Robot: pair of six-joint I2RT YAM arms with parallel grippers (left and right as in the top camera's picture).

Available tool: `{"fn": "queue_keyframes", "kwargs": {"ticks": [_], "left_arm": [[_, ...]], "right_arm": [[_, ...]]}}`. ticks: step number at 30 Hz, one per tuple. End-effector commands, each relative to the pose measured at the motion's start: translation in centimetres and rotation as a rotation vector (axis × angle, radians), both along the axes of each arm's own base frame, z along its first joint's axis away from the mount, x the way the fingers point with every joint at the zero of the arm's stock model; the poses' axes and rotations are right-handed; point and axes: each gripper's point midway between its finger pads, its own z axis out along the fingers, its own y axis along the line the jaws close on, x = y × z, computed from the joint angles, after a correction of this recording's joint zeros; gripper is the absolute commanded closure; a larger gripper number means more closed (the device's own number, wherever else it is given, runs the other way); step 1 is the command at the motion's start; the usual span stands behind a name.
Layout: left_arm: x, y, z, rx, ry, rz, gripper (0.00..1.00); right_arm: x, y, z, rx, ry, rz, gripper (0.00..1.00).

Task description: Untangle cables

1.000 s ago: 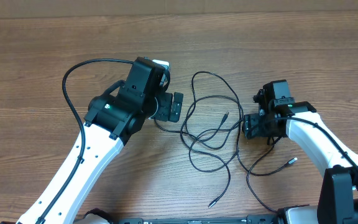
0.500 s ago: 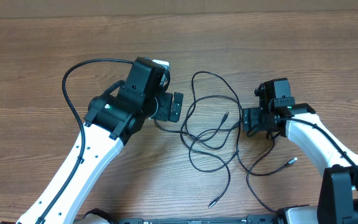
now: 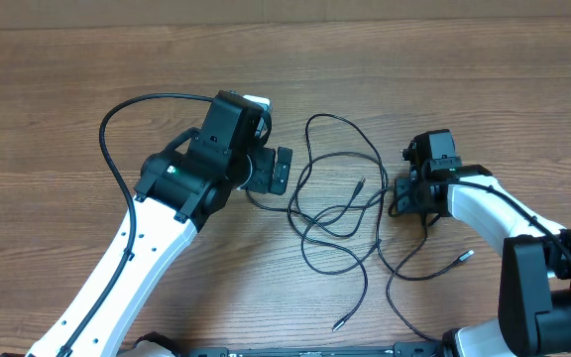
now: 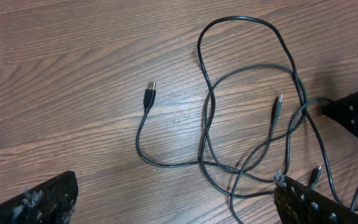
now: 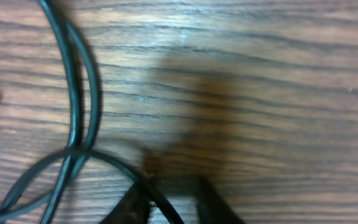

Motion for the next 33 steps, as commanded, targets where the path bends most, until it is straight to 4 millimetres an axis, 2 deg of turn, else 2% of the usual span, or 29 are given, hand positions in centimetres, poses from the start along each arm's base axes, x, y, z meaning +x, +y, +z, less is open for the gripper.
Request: {"fn": "queue_keyframes", "kwargs": {"ticks": [1,2,7,9,11,15,16,22,26,28,29,33], "left_arm": [[0.3,0.2,0.5,0.008,-0.020,-0.003,0.00],[0.3,0.2,0.5,0.008,-0.020,-0.003,0.00],[0.3,0.2,0.5,0.008,-0.020,-0.003,0.01],[0.3,0.2,0.5,0.009,-0.020,-0.003,0.00],[0.3,0.2,0.5,0.008,-0.020,-0.003,0.00],[0.3,0.2,0.5,0.009,-0.020,-0.003,0.00],[0.3,0.2,0.5,0.008,-0.020,-0.003,0.00],[0.3,0.2,0.5,0.009,-0.020,-0.003,0.00],[0.3,0.2,0.5,0.008,-0.020,-0.003,0.00],[0.3,0.2,0.5,0.008,-0.020,-0.003,0.00],[0.3,0.2,0.5,0.009,-0.020,-0.003,0.01],[0.3,0.2,0.5,0.008,-0.020,-0.003,0.00]], "right_arm": [[-2.2,-0.4,-2.4,-0.015,0.100,-0.012,0.92],[-2.2,-0.4,-2.4,-0.015,0.100,-0.013,0.96],[-1.6,-0.3,-1.4,-0.009,0.091,-0.035,0.96],[-0.7,-0.2,-0.1,-0.006,0.071,-0.035,0.96],[0.6,-0.1,2.1,-0.002,0.035,-0.035,0.96],[3.9,0.3,9.0,0.015,-0.083,-0.034,0.96],[5.1,0.5,12.2,0.023,-0.140,-0.033,0.96],[8.0,0.9,24.7,0.057,-0.381,-0.032,0.96],[8.6,0.9,32.3,0.081,-0.553,-0.031,0.96],[8.6,0.9,35.2,0.092,-0.626,-0.031,0.96],[8.3,0.9,38.5,0.103,-0.709,-0.031,0.96],[7.4,0.8,44.2,0.124,-0.859,-0.030,0.96]]}}
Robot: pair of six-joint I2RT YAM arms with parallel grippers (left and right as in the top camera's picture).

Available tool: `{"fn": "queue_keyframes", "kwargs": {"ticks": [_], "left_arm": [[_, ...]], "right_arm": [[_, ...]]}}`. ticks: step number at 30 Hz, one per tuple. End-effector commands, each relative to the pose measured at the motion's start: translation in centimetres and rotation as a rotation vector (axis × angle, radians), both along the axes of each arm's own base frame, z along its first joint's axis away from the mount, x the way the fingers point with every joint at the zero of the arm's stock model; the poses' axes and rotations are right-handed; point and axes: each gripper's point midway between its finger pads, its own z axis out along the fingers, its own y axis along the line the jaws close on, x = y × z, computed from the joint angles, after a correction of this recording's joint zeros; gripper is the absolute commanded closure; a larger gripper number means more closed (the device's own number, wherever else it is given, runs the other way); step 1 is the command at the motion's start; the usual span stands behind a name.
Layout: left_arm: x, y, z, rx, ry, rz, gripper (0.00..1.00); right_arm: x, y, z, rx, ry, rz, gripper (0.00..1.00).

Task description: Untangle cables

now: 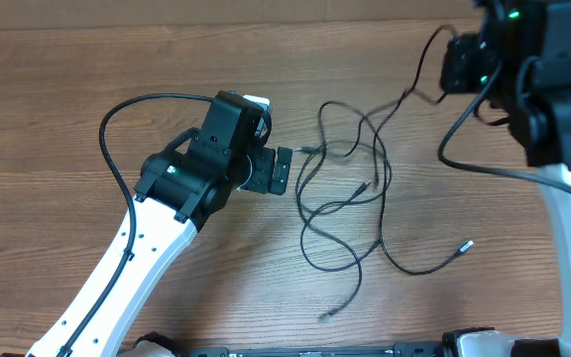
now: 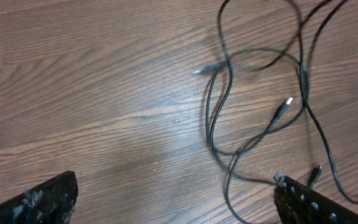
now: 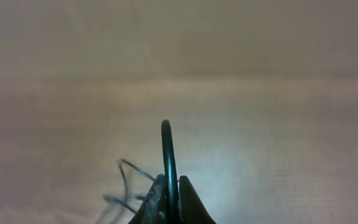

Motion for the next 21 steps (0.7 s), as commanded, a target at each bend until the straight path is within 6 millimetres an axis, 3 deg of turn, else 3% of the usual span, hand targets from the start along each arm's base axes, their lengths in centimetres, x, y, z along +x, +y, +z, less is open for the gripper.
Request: {"fn": "queue_keyframes", "kwargs": {"ticks": [1,7,11,18,21], "left_arm": [[0.3,0.2,0.5,0.009,-0.020,-0.002,0.00],[0.3,0.2,0.5,0.009,-0.020,-0.003,0.00],[0.3,0.2,0.5,0.009,-0.020,-0.003,0.00],[0.3,0.2,0.5,0.009,-0.020,-0.003,0.00],[0.3,0.2,0.5,0.009,-0.020,-0.003,0.00]], "right_arm": [[-1.6,-0.5,6.7,0.018,-0.180,-0.015,0.96],[-3.9,-0.8,13.4,0.044,-0.375,-0.016,0.96],[-5.3,-1.0,16.0,0.053,-0.462,-0.016,0.96],[-6.3,-1.3,14.9,-0.008,-0.418,-0.003,0.96],[-6.2,-2.6,14.8,-0.038,-0.415,-0.075,0.96]]}}
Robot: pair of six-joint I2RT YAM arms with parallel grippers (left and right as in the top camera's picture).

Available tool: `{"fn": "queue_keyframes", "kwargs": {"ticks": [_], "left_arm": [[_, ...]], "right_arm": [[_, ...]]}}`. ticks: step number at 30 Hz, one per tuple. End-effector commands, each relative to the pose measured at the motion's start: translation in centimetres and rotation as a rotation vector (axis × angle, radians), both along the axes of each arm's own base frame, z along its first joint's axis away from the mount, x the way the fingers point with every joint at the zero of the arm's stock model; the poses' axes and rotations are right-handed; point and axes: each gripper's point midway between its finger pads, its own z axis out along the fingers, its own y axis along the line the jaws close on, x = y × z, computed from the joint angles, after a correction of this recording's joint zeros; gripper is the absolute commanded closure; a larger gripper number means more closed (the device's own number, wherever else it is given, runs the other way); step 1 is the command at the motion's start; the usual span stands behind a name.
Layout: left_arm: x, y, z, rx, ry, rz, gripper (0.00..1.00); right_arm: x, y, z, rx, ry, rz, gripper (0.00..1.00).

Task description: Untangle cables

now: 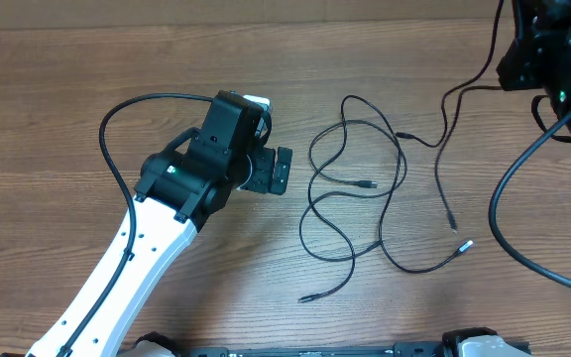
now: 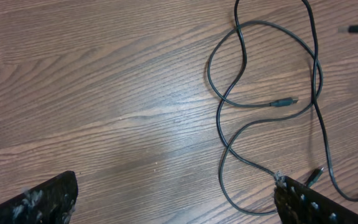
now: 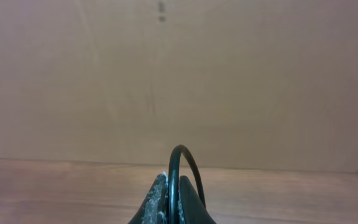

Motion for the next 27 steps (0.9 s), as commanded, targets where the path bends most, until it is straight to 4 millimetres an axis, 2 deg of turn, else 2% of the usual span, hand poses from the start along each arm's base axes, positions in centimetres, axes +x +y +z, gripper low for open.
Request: {"fn": "queue_keyframes", "kwargs": {"ticks": [1,8,12,17,20,27], "left_arm": [[0.3,0.2,0.5,0.009,-0.020,-0.002,0.00],[0.3,0.2,0.5,0.009,-0.020,-0.003,0.00],[0.3,0.2,0.5,0.009,-0.020,-0.003,0.00],[0.3,0.2,0.5,0.009,-0.020,-0.003,0.00],[0.3,0.2,0.5,0.009,-0.020,-0.003,0.00],[0.3,0.2,0.5,0.009,-0.020,-0.003,0.00]], "right_arm": [[-0.1,-2.0,1.0,-0.036,-0.033,-0.106,0.96],[-0.6,-6.5,1.3,-0.089,-0.041,-0.364,0.96],[-2.1,-10.3,1.6,-0.141,-0.038,-0.601,0.96],[-4.4,-13.9,1.7,-0.197,-0.024,-0.826,0.96],[-5.2,-15.7,1.3,-0.210,0.004,-0.887,0.96],[-7.6,-22.5,-0.8,-0.212,0.110,-1.066,0.96]]}}
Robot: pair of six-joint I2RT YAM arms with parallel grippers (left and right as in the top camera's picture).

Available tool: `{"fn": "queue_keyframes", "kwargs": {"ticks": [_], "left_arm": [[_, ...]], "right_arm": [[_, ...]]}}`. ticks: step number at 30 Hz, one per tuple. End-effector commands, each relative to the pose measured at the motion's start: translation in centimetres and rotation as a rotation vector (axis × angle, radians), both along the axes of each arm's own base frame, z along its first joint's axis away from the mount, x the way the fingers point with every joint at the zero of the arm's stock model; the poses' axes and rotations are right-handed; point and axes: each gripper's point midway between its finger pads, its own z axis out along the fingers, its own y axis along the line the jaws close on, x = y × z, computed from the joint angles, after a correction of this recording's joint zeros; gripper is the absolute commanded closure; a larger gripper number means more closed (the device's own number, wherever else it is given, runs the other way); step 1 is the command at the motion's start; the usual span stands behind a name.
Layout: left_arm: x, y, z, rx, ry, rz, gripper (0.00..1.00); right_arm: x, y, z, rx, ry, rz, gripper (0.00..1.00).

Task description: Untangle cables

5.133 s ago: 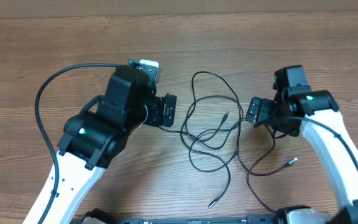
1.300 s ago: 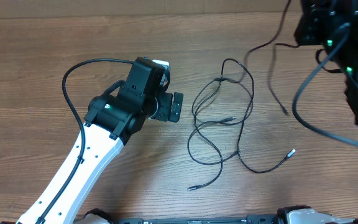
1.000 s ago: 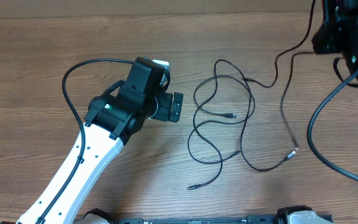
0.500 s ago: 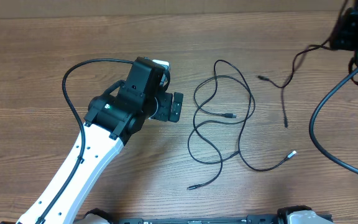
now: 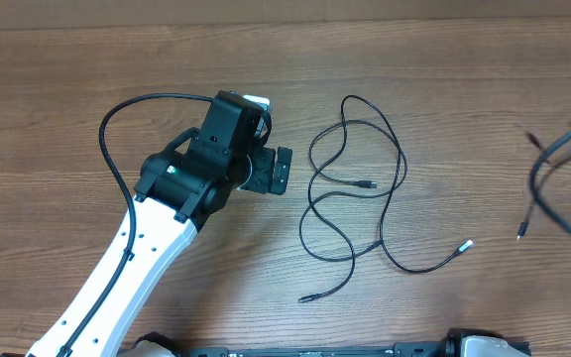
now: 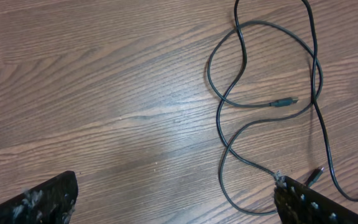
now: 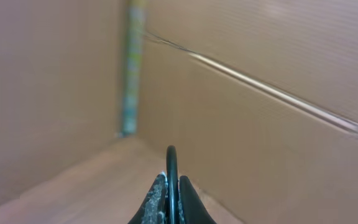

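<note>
One black cable (image 5: 402,164) lies in loose loops on the wooden table (image 5: 67,69), its plug (image 5: 368,184) inside a loop. In the left wrist view the same cable (image 6: 247,105) runs past the right fingertip (image 6: 291,190). My left gripper (image 5: 282,171) (image 6: 175,186) hovers open just left of it, holding nothing. A second black cable (image 5: 535,183) hangs blurred at the right edge, clear of the first. My right gripper (image 7: 171,186) is shut on that cable (image 7: 171,158). The right arm is out of the overhead view.
The left arm's own black lead (image 5: 107,129) arcs over the table's left part. Cardboard walls (image 7: 260,137) fill the right wrist view. The table's far edge (image 5: 285,22) meets cardboard at the top.
The right gripper, then at the top right of the overhead view, has left that view. Its cable now dangles at the right edge. The cable on the table and the left arm have not moved.
Both cables lay tangled mid-table, with the right gripper low at the tangle's right side. Then it was at the back right, shut on one cable, the tangle drawn toward it. Then that cable hung free of the other, and now it hangs at the right edge.
</note>
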Motion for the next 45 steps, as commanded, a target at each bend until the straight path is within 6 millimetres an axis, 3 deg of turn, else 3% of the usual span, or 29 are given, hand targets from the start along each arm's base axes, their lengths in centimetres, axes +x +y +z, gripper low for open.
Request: {"fn": "queue_keyframes", "kwargs": {"ticks": [1,6,11,13,18,28,34,45], "left_arm": [[0.3,0.2,0.5,0.008,-0.020,-0.003,0.00],[0.3,0.2,0.5,0.008,-0.020,-0.002,0.01],[0.3,0.2,0.5,0.008,-0.020,-0.003,0.00],[0.3,0.2,0.5,0.009,-0.020,-0.003,0.00],[0.3,0.2,0.5,0.008,-0.020,-0.003,0.00],[0.3,0.2,0.5,0.008,-0.020,-0.003,0.00],[0.3,0.2,0.5,0.009,-0.020,-0.003,0.00],[0.3,0.2,0.5,0.008,-0.020,-0.003,0.00]], "right_arm": [[-1.8,-3.9,-0.8,0.029,0.021,-0.110,0.96],[-5.0,-9.6,-4.0,0.183,0.011,-0.261,0.96],[-7.6,-14.7,-8.5,0.389,-0.017,-0.355,0.96],[-7.8,-17.0,-10.9,0.498,-0.033,-0.334,0.96],[-7.1,-20.0,-15.3,0.674,-0.054,-0.269,0.96],[-5.3,-24.0,-24.5,0.892,0.028,-0.300,0.96],[-5.6,-25.9,-27.9,0.945,0.053,-0.336,0.96],[-4.6,-26.7,-33.8,1.067,0.110,-0.335,0.96]]}}
